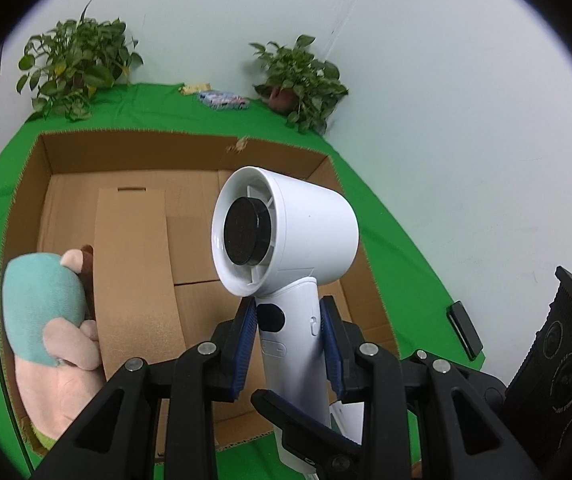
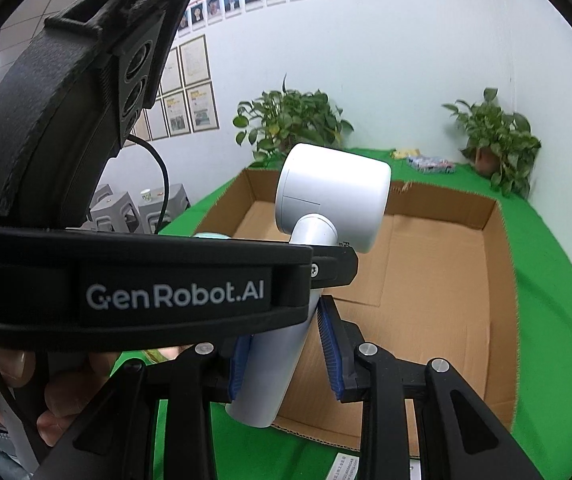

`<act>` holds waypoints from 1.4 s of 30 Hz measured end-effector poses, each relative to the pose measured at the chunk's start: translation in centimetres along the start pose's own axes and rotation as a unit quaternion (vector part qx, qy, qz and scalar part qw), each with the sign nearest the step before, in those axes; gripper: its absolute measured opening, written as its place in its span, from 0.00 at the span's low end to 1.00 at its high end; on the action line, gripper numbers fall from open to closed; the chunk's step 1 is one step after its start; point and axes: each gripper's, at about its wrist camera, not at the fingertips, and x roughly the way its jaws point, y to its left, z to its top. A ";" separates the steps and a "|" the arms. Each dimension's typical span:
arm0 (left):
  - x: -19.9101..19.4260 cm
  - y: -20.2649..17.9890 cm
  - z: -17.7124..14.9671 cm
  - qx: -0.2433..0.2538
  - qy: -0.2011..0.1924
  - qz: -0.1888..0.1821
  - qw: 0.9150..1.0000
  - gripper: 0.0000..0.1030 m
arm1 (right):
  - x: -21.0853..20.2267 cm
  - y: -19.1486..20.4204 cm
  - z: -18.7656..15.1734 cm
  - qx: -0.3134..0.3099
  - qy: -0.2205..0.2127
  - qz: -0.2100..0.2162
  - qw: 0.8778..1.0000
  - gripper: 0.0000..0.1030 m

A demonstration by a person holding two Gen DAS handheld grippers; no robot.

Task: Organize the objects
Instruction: 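Carry the hair dryer over the cardboard tray and lower it inside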

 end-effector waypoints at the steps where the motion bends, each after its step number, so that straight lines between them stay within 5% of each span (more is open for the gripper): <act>1: 0.4 0.2 -0.1 -0.001 0.004 0.001 1.000 0.30 | 0.5 -0.2 -0.1 0.002 0.004 0.001 1.000 0.29; 17: 6.9 3.3 -2.4 -0.013 0.070 0.039 0.997 0.30 | 9.8 -4.4 -4.9 0.035 0.071 0.026 0.997 0.29; 42: 10.7 4.8 -3.7 -0.029 0.107 0.056 0.992 0.30 | 11.0 -3.7 -7.5 0.084 0.106 0.023 0.991 0.26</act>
